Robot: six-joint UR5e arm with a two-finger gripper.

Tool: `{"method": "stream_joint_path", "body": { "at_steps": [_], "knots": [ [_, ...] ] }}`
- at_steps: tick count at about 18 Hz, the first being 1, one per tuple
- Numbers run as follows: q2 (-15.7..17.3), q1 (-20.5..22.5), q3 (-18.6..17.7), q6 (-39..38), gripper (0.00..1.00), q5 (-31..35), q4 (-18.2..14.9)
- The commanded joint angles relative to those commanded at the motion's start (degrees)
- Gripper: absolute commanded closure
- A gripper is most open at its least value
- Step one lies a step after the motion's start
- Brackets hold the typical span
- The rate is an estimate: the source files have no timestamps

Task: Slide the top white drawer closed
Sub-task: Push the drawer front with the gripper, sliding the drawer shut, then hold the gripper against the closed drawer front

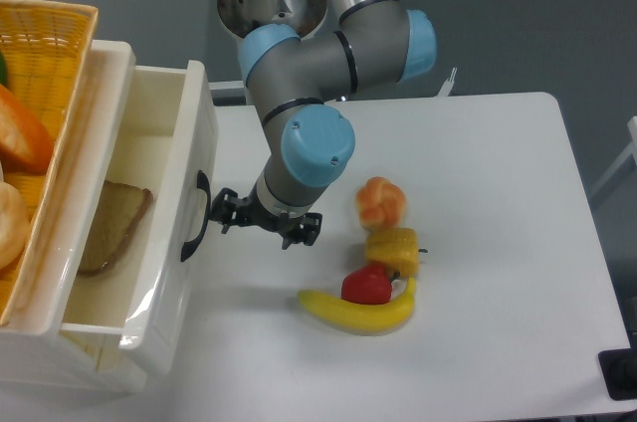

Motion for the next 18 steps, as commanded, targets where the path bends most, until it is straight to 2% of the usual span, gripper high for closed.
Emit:
{"method": "stream_joint_path", "body": {
  "at_steps": [6,18],
  "knots": [
    [-0.26,-2.11,0.00,0.09,0.00,0.18,0.44],
    [-0.09,-3.70,0.00,0.00,0.00,0.18,0.44]
  ]
}}
